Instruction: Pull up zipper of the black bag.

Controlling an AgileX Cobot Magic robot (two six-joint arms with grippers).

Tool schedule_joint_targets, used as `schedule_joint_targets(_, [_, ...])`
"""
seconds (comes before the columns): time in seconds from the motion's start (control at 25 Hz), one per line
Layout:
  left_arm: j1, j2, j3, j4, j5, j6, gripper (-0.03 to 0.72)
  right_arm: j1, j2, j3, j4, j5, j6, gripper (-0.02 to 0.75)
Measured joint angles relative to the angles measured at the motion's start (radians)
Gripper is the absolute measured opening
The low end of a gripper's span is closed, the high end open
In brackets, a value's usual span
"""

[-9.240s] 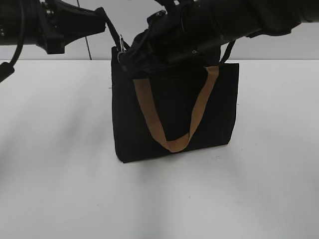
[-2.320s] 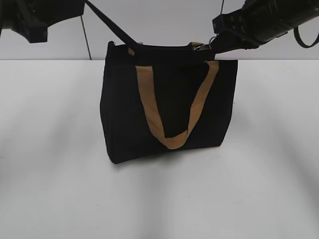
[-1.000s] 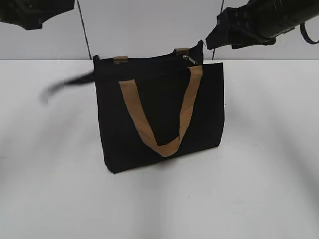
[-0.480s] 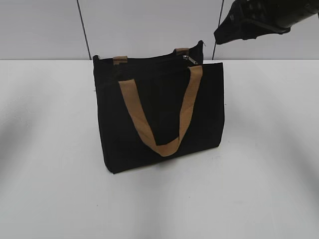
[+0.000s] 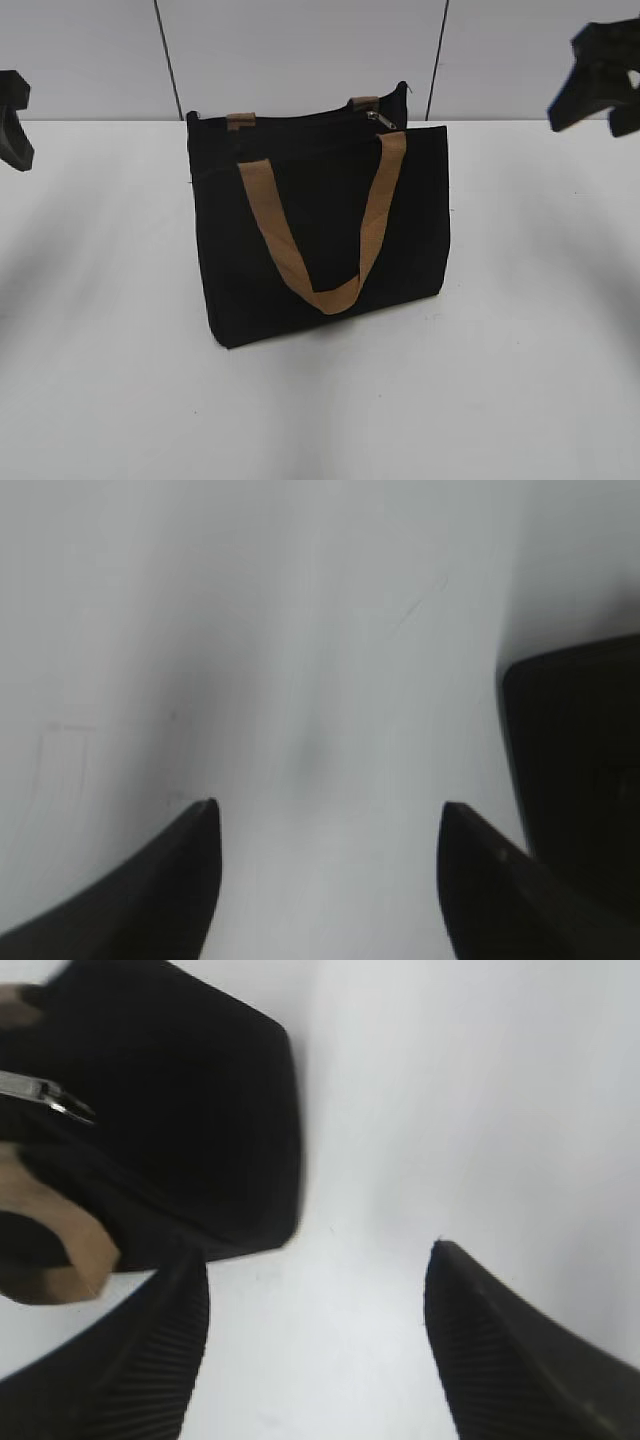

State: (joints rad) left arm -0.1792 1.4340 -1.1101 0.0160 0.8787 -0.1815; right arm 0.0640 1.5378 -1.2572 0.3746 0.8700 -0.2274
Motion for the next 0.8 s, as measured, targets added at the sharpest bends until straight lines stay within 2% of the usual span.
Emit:
schedule_joint_targets(0.16, [0.000, 0.003, -0.065, -0.006, 0.103, 0.045, 0.508, -0.133, 0.000, 0.000, -0.063, 0.158, 0.022, 0.520])
schedule_joint_targets(0.36, [0.000, 0.003, -0.079, -0.009, 0.199, 0.075, 0.508, -0.229, 0.000, 0.000, -0.185, 0.314, 0.023, 0.520])
schedule_joint_targets(0.56, [0.000, -0.003, -0.079, -0.016, 0.291, 0.086, 0.508, -0.238, -0.033, 0.023, -0.201, 0.337, 0.022, 0.520])
schedule_joint_targets(0.8, [0.000, -0.132, -0.025, -0.016, 0.327, 0.087, 0.508, -0.238, -0.256, 0.204, -0.194, 0.339, 0.020, 0.520])
